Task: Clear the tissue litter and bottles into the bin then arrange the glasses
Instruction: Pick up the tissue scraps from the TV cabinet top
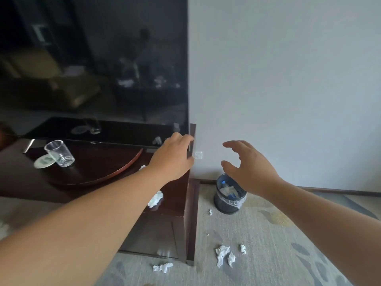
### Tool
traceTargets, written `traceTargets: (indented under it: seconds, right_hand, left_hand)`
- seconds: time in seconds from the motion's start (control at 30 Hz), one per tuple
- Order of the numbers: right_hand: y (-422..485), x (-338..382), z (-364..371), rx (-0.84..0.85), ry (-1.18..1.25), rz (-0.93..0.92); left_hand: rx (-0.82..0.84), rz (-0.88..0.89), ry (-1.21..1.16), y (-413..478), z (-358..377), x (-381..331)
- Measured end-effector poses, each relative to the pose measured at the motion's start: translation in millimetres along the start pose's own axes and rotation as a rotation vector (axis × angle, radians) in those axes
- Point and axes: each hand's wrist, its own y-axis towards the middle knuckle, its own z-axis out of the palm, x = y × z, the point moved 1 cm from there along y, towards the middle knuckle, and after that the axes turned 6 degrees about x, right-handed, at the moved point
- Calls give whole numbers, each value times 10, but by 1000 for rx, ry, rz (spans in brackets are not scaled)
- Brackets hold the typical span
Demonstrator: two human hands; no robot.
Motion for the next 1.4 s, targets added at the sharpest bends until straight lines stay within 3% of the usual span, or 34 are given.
traceTargets:
  seconds: [0.37,0.63,1.07,1.23,1.4]
  right_hand:
    - [283,1624,1044,5,-48,-69]
    - [577,2183,1543,54,-78,-93]
    - [1286,1652,1746,138,-55,-41]
    - [1375,1411,1968,235,-46,73]
    - [1450,1086,2170,201,-18,238]
  left_hand:
    - [-61,-96,24,-851,-782,1814]
    - [-21,-219,-11,-1129,-896,2663]
    - [98,-202,-25,-375,-275,2762]
    - [258,-120,-16,14,163,2751]
    - [444,-57,15,526,707,2879]
